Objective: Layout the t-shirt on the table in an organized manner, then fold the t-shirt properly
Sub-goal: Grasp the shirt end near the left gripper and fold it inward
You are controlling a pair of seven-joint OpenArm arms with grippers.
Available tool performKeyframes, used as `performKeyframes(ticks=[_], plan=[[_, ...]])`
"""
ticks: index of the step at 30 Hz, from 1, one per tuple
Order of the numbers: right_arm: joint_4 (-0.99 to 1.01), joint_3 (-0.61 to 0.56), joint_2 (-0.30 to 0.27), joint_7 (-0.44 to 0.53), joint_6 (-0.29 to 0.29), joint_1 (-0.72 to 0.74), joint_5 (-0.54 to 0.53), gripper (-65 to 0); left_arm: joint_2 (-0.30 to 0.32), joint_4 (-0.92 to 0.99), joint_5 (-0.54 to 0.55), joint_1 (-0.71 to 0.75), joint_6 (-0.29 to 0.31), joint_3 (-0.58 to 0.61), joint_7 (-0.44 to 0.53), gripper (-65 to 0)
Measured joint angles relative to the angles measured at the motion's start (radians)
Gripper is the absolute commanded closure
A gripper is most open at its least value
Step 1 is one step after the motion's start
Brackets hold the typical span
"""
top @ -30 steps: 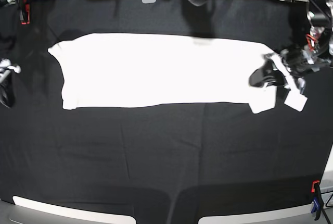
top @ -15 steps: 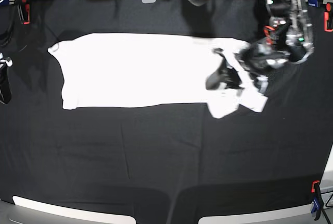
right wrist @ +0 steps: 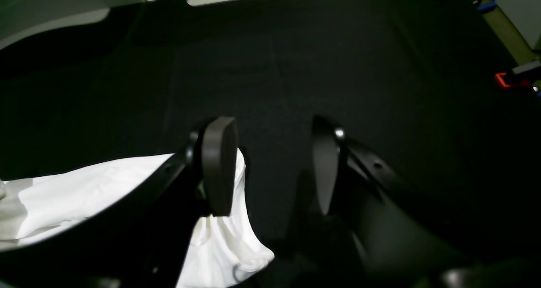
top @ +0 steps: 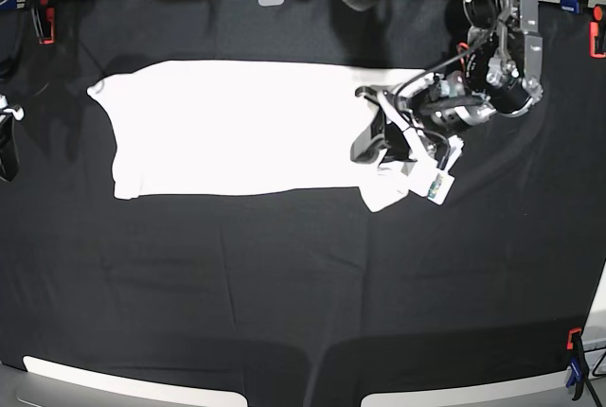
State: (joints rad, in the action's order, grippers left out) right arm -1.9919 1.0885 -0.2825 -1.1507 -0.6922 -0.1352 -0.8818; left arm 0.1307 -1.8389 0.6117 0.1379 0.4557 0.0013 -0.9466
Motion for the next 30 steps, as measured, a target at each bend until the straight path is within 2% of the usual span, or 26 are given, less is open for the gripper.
performKeyframes(ticks=[1,2,4,9,13,15,17,18,27,30], plan=[[0.000,0.000,0.000,0.001,0.000,0.000,0.005,-28.1,0.000,0.000,0.016,0.000,0.009,0.000,-0.005,-20.1],[0.000,0.000,0.000,0.002,0.000,0.000,0.011,-28.1,0.000,0.000,0.031,-0.003,0.018,0.000,-0.031,-22.3],[0.000,0.000,0.000,0.024,0.000,0.000,0.014,-28.1,0.000,0.000,0.043,-0.018,0.019,0.000,-0.074,-22.4],[0.000,0.000,-0.011,0.026,0.000,0.002,0.015,-28.1,0.000,0.000,0.097,-0.035,0.019,0.000,-0.072,-22.4],[0.000,0.000,-0.011,0.026,0.000,0.002,0.014,-28.5,0.000,0.000,0.098,-0.046,0.019,0.000,-0.072,-22.4],[0.000,0.000,-0.011,0.023,0.000,0.002,0.015,-34.9,0.000,0.000,0.099,-0.049,0.019,0.000,-0.071,-22.4],[0.000,0.000,-0.011,0.005,0.000,0.002,0.015,-46.6,0.000,0.000,0.099,-0.048,0.019,0.000,-0.072,-22.4],[0.000,0.000,-0.011,0.000,0.000,0.002,0.015,-47.9,0.000,0.000,0.099,-0.047,0.019,0.000,-0.073,-22.4],[0.000,0.000,-0.010,0.000,0.000,0.002,0.025,-47.5,0.000,0.000,0.099,-0.047,0.019,0.000,-0.075,-22.4],[0.000,0.000,0.001,0.000,0.000,0.002,0.104,-47.5,0.000,0.000,0.099,-0.047,0.019,0.000,-0.075,-22.4]])
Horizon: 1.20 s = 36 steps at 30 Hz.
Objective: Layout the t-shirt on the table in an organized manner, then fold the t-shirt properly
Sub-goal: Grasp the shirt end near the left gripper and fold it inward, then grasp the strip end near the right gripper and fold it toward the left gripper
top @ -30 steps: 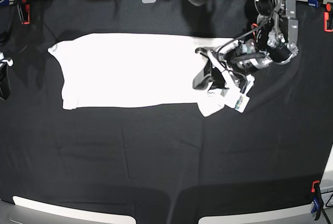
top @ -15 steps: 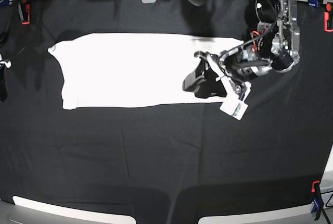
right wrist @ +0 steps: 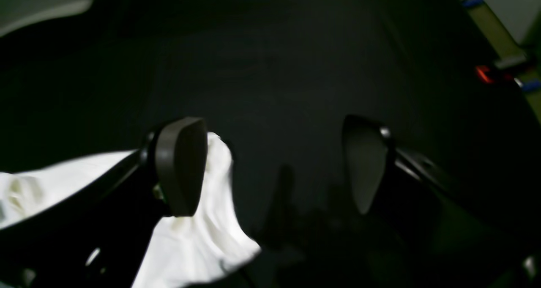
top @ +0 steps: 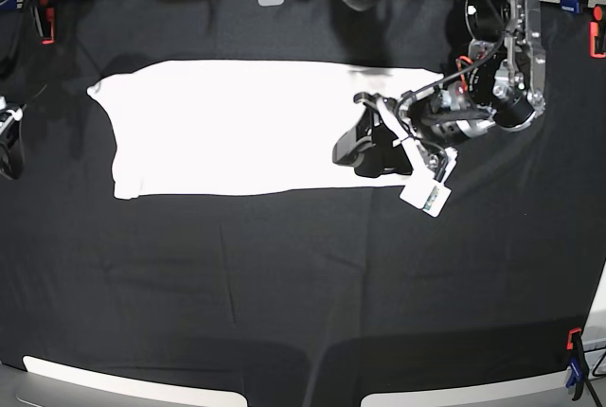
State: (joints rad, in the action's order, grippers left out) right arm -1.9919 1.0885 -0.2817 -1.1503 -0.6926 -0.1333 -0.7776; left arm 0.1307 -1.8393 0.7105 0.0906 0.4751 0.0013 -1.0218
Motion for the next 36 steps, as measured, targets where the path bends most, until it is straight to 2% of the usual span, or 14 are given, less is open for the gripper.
performKeyframes(ticks=[3,6,9,15,19,22,26,34,36], plan=[[0.002,0.001,0.026,0.003,0.000,0.000,0.101,-47.5,0.000,0.000,0.000,0.000,0.000,0.000,0.000,-22.4],[0.058,-0.002,0.054,0.002,0.000,0.007,0.110,-47.2,0.000,0.000,0.000,0.000,0.000,0.000,0.000,-22.4],[0.180,-0.039,0.048,0.003,-0.002,0.035,0.116,-47.2,0.002,0.000,0.000,0.000,0.000,0.000,0.000,-22.4],[0.517,-0.227,-0.001,0.004,-0.002,0.108,0.116,-47.0,0.000,0.000,0.000,0.000,0.000,0.003,-0.009,-22.4],[0.640,-0.371,-0.044,0.007,0.002,0.137,0.113,-47.0,0.002,0.000,0.000,0.000,0.000,0.003,-0.026,-22.4],[0.666,-0.444,-0.045,0.005,0.003,0.135,0.102,-47.0,0.002,0.000,0.000,0.000,0.000,0.003,-0.026,-22.4],[0.682,-0.488,-0.040,0.008,0.003,0.134,0.037,-46.4,0.002,0.000,0.000,0.000,0.000,0.003,-0.026,-22.4],[0.707,-0.498,-0.042,0.019,0.003,0.136,0.020,-46.3,0.002,0.000,0.000,0.000,0.000,0.003,-0.026,-22.4],[0.707,-0.498,-0.041,0.019,0.003,0.136,0.021,-41.7,0.002,0.000,0.000,0.000,0.000,0.003,-0.026,-22.4]])
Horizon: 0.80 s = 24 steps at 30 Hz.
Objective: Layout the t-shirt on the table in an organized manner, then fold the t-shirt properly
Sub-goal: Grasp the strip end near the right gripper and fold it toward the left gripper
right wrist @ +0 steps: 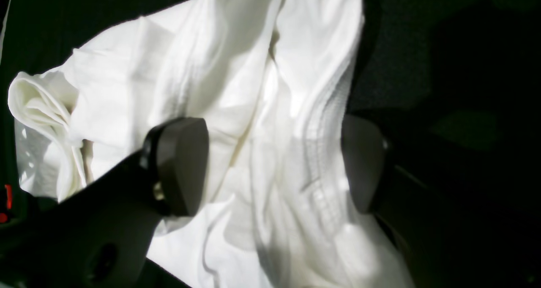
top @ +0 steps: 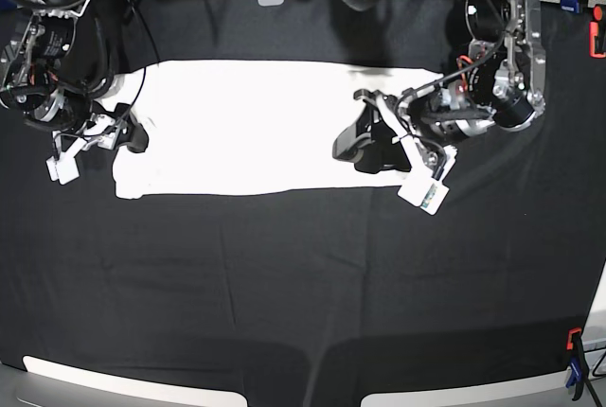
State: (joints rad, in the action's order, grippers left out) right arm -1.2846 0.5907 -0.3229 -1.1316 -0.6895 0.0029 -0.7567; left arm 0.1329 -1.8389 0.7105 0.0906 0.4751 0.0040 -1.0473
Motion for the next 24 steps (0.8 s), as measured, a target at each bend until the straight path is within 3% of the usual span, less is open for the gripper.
performKeyframes(ticks=[6,9,10,15,24], plan=[[0.002,0.000,0.060,0.004,0.000,-0.002,0.004,-20.2,0.000,0.000,0.000,0.000,0.000,0.000,0.000,-22.4],[0.002,0.000,0.085,0.000,0.000,-0.003,0.012,-1.8,0.000,0.000,0.000,0.000,0.000,0.000,0.000,-22.4],[0.002,0.000,0.085,0.000,0.000,-0.003,0.012,0.0,0.000,0.000,0.000,0.000,0.000,0.000,0.000,-22.4],[0.002,0.007,0.066,-0.005,0.000,-0.002,0.013,0.0,0.000,0.000,0.000,0.000,0.000,0.000,0.000,-22.4],[0.003,0.094,-0.052,-0.015,-0.001,-0.002,0.016,0.0,0.000,0.000,0.000,0.000,0.000,0.000,-0.002,-22.4]])
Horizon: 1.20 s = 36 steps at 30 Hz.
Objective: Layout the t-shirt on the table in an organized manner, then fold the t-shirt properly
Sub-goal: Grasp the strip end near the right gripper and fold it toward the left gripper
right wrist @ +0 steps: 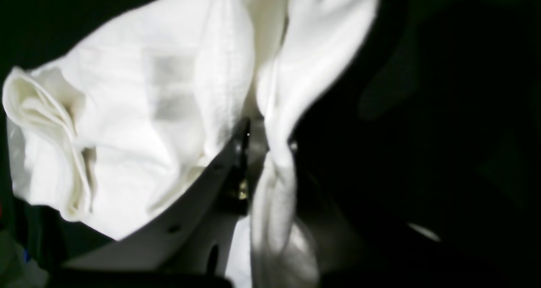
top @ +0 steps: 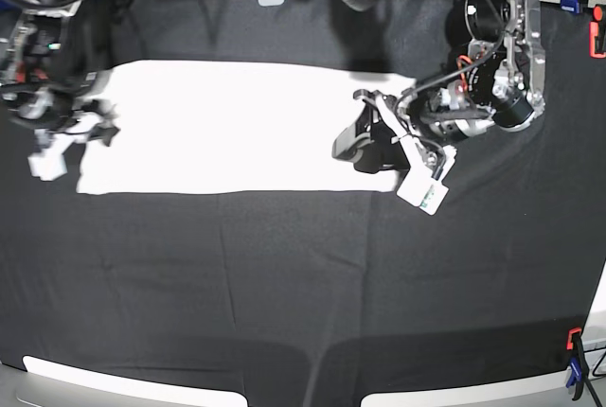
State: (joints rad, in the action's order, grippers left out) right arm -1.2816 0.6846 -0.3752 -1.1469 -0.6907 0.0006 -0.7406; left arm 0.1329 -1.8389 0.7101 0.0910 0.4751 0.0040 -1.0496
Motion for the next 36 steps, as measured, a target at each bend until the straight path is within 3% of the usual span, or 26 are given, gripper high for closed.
performKeyframes(ticks=[7,12,17,21,29,36], plan=[[-0.025,0.134,-0.010,-0.008,0.000,-0.002,0.009,0.0,0.000,0.000,0.007,0.000,0.000,0.000,-0.048,-22.4],[-0.207,0.104,0.061,-0.006,0.006,-0.003,0.016,0.0,0.000,0.000,0.034,0.000,0.000,0.000,-0.048,-22.4],[-0.426,-0.002,0.199,-0.006,0.037,-0.003,0.024,0.0,0.000,0.000,0.035,0.000,0.000,0.000,-0.048,-22.4],[-0.493,-0.151,0.290,-0.004,0.063,-0.003,0.097,0.0,0.000,0.000,0.035,0.000,0.000,0.000,-0.048,-22.4],[-0.493,-0.433,0.427,-0.011,0.101,-0.004,0.194,0.0,0.000,0.000,0.035,0.000,0.000,0.000,-0.048,-22.4],[-0.493,-0.516,0.510,-0.011,0.112,-0.003,0.272,0.0,0.000,0.000,0.034,0.000,0.000,0.000,-0.048,-22.4]])
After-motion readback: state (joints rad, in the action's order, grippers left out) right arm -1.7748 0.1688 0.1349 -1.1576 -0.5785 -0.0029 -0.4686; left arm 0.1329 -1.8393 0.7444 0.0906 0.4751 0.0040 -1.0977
